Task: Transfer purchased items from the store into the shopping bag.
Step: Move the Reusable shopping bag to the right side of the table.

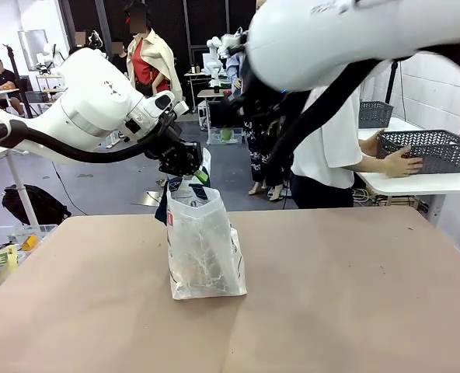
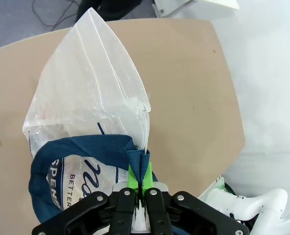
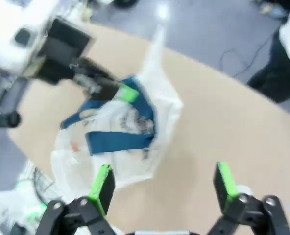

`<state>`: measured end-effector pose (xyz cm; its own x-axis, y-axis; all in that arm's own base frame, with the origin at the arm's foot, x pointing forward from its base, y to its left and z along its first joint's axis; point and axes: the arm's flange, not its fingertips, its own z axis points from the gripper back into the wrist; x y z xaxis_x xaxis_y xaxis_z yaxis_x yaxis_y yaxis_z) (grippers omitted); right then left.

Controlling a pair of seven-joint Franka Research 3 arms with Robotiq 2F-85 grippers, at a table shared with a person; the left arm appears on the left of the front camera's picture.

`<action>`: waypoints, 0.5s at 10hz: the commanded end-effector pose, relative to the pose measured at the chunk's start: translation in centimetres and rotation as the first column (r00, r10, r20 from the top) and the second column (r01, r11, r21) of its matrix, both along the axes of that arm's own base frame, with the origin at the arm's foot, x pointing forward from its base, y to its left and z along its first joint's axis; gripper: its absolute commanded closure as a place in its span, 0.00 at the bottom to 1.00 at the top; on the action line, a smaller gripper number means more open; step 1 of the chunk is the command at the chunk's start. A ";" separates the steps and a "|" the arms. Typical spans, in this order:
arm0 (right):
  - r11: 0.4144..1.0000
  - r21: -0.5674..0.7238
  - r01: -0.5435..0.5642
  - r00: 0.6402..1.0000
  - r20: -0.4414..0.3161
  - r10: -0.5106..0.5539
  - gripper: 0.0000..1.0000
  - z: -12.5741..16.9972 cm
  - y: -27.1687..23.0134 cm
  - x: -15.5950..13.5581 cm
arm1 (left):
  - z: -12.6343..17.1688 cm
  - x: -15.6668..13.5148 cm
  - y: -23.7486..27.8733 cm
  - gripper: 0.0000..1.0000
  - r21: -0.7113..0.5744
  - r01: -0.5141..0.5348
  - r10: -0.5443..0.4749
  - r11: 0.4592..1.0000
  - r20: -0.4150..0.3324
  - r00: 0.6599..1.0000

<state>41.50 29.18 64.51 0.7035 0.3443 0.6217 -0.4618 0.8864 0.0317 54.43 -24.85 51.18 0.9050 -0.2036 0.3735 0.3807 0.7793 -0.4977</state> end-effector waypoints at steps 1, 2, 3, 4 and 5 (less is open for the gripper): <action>0.964 -0.043 0.261 0.964 0.055 -0.258 0.00 0.9 -6.7 0.9 | 0.0 0.0 0.1 1.00 0.027 0.004 -0.003 1.000 -0.014 1.000; 0.918 -0.052 0.394 0.917 0.086 -0.389 0.00 1.9 -11.0 2.4 | 0.0 0.0 -0.1 1.00 0.033 0.011 -0.010 0.999 -0.006 1.000; 0.866 -0.064 0.495 0.867 0.097 -0.489 0.00 2.4 -15.3 3.6 | 0.1 -0.1 -0.3 1.00 0.045 0.013 -0.014 0.999 0.002 1.000; 0.829 -0.172 0.533 0.846 0.085 -0.526 0.00 1.8 -20.5 5.1 | 0.3 -0.3 -0.3 1.00 0.066 0.017 -0.018 0.998 0.021 1.000; 0.763 -0.206 0.613 0.785 0.050 -0.617 0.00 0.9 -24.7 6.1 | 0.4 -0.5 -0.5 1.00 0.078 0.017 -0.019 0.997 0.031 0.999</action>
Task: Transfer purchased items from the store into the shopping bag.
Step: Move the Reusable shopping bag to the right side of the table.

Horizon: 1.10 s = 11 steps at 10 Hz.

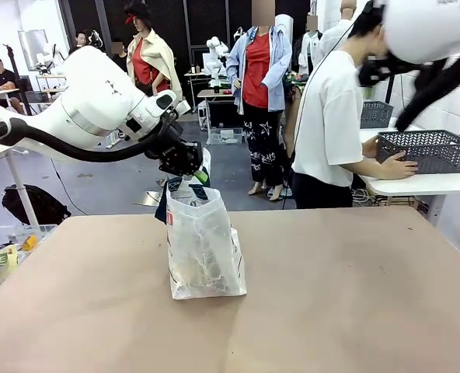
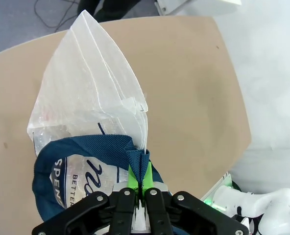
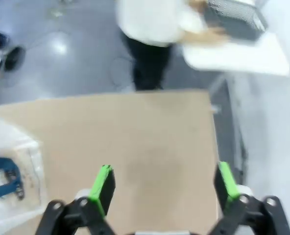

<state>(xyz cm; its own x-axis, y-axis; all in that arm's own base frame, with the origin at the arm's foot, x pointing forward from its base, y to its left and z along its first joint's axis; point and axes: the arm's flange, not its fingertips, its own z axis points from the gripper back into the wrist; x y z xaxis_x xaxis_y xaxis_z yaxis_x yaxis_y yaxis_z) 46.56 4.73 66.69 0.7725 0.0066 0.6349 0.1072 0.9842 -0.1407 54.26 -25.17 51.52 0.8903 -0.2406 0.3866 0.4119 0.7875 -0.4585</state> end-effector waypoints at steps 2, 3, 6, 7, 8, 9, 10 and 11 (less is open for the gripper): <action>0.962 0.099 0.252 0.964 -0.109 -0.242 0.00 -3.3 -8.3 1.4 | 0.1 -0.8 -0.5 1.00 0.037 -0.008 0.007 0.999 0.019 1.000; 0.938 0.175 0.300 0.953 -0.110 -0.284 0.00 -4.6 -11.4 1.1 | 0.0 -0.9 -0.6 1.00 0.045 -0.009 0.008 0.999 0.021 1.000; 0.869 0.315 0.381 0.924 -0.167 -0.345 0.00 -8.5 -16.8 0.6 | -0.1 -1.0 -1.1 1.00 0.052 -0.013 0.011 0.999 0.022 1.000; 0.867 0.338 0.367 0.930 -0.163 -0.330 0.00 -9.6 -16.6 0.6 | -0.1 -1.4 -1.1 1.00 0.061 -0.020 0.019 0.998 0.024 1.000; 0.884 0.253 0.393 0.915 -0.201 -0.350 0.00 -7.9 -17.5 0.8 | -0.1 -1.5 -1.1 1.00 0.067 -0.025 0.023 0.997 0.031 0.999; 0.884 0.253 0.393 0.915 -0.201 -0.350 0.00 -7.9 -17.5 0.8 | 0.2 -1.5 -1.0 1.00 0.062 -0.025 0.023 0.998 0.027 0.999; 0.884 0.253 0.393 0.915 -0.201 -0.350 0.00 -7.9 -17.5 0.8 | 1.7 -1.5 0.0 1.00 0.073 -0.048 0.043 0.996 0.065 0.997; 0.884 0.253 0.393 0.915 -0.201 -0.350 0.00 -7.9 -17.5 0.8 | 4.1 -0.8 1.8 1.00 0.091 -0.092 0.083 0.992 0.105 0.991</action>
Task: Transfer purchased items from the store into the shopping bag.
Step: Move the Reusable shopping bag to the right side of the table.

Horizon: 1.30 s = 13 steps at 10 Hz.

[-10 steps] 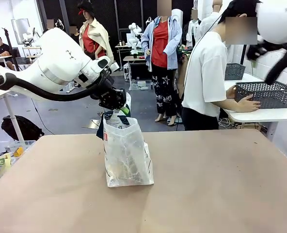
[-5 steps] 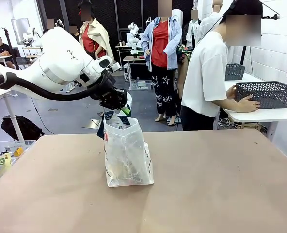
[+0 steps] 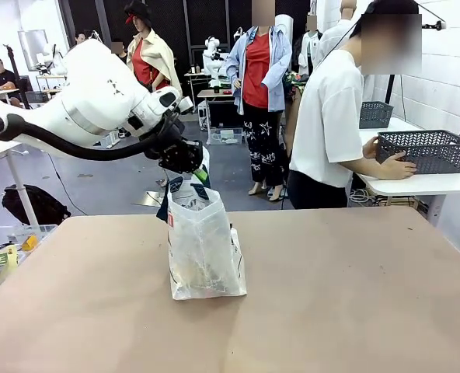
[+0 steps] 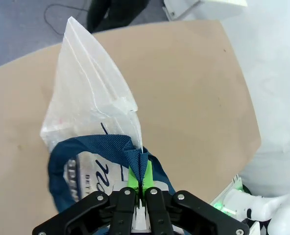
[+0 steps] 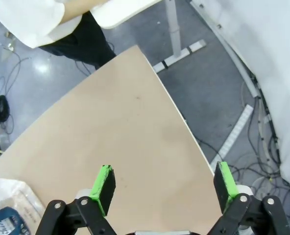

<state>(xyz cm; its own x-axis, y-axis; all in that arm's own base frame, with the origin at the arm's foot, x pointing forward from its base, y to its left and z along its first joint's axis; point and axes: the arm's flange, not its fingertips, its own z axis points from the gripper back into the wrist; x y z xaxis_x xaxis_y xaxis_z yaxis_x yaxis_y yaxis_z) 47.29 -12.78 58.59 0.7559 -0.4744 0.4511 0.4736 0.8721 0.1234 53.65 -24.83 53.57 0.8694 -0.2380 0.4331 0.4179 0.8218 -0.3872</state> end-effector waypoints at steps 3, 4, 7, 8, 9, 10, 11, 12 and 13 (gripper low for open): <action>1.000 -0.023 -0.004 1.000 -0.020 0.003 0.00 0.2 0.0 0.0 | 6.4 1.6 7.6 1.00 0.059 -0.223 0.219 0.973 0.064 0.974; 1.000 -0.023 -0.004 1.000 -0.020 0.003 0.00 0.2 0.0 0.0 | 7.3 2.2 10.1 1.00 0.065 -0.296 0.292 0.953 0.056 0.955; 1.000 -0.023 -0.004 1.000 -0.020 0.003 0.00 0.2 0.0 0.0 | 9.2 4.3 17.6 1.00 0.087 -0.468 0.468 0.880 0.013 0.884; 1.000 -0.023 -0.004 1.000 -0.020 0.003 0.00 0.2 0.0 0.0 | 9.8 4.5 19.1 1.00 0.080 -0.487 0.488 0.870 0.012 0.873; 1.000 -0.023 -0.004 1.000 -0.020 0.003 0.00 0.2 0.0 0.0 | 10.3 4.9 20.6 1.00 0.078 -0.508 0.510 0.858 0.003 0.860; 1.000 -0.023 -0.004 1.000 -0.020 0.003 0.00 0.2 0.0 0.0 | 10.3 5.5 22.0 1.00 0.086 -0.521 0.523 0.849 -0.007 0.852; 1.000 -0.023 -0.004 1.000 -0.020 0.003 0.00 0.2 0.0 0.0 | 10.0 5.7 22.9 1.00 0.114 -0.521 0.525 0.846 -0.008 0.851; 1.000 -0.023 -0.004 1.000 -0.020 0.003 0.00 0.2 0.0 0.0 | 9.7 5.9 24.0 1.00 0.142 -0.545 0.552 0.826 -0.007 0.834; 1.000 -0.023 -0.004 1.000 -0.020 0.003 0.00 0.2 0.0 0.0 | 9.5 5.9 25.2 1.00 0.140 -0.554 0.562 0.821 -0.020 0.827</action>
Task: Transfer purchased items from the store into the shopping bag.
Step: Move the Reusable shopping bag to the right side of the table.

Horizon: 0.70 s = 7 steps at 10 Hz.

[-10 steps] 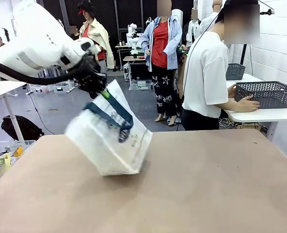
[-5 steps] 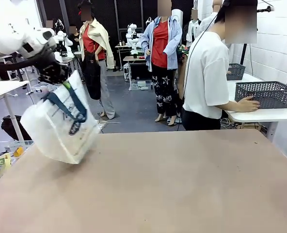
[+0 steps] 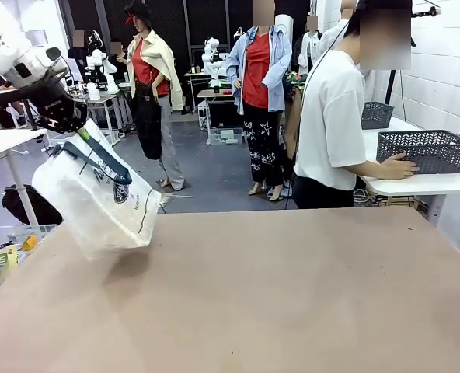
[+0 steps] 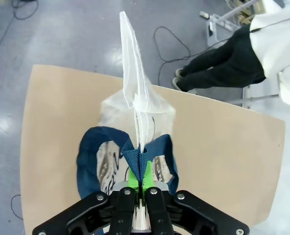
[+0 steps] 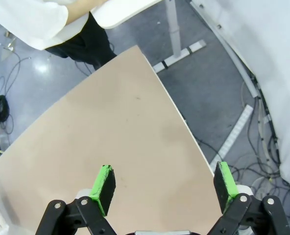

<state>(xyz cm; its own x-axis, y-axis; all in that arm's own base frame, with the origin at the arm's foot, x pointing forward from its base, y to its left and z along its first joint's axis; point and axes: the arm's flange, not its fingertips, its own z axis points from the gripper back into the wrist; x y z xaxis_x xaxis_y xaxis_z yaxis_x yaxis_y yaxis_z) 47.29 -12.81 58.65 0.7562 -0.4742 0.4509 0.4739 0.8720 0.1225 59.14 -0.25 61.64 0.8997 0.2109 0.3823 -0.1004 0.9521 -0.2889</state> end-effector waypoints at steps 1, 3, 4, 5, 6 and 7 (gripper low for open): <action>1.000 -0.022 -0.004 1.000 -0.019 0.004 0.00 0.1 0.0 0.0 | 1.3 0.2 1.7 1.00 0.005 -0.049 0.049 0.999 -0.011 0.999; 1.000 -0.022 -0.004 1.000 -0.019 0.004 0.00 0.1 0.0 0.0 | 1.1 0.1 3.5 1.00 0.009 -0.077 0.077 0.997 -0.017 0.997; 1.000 -0.022 -0.004 1.000 -0.019 0.004 0.00 0.1 0.0 0.0 | 1.0 0.1 4.3 1.00 0.001 -0.080 0.080 0.997 -0.014 0.997; 1.000 -0.022 -0.004 1.000 -0.019 0.004 0.00 0.1 0.0 0.0 | 0.9 0.1 4.7 1.00 -0.004 -0.076 0.076 0.997 -0.020 0.997; 1.000 -0.022 -0.004 1.000 -0.019 0.004 0.00 0.1 0.0 0.0 | 0.5 0.2 4.8 1.00 0.016 -0.065 0.066 0.998 -0.030 0.997; 1.000 -0.022 -0.004 1.000 -0.019 0.004 0.00 0.1 0.0 0.0 | 0.1 0.2 4.8 1.00 0.051 -0.063 0.065 0.997 -0.041 0.997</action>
<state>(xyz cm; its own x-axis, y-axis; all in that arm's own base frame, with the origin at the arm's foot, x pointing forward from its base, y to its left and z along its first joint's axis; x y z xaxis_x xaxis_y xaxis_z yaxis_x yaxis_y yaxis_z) 47.29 -12.80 58.64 0.7563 -0.4741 0.4508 0.4737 0.8721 0.1224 58.95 4.89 60.79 0.8965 0.2727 0.3491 -0.1822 0.9453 -0.2705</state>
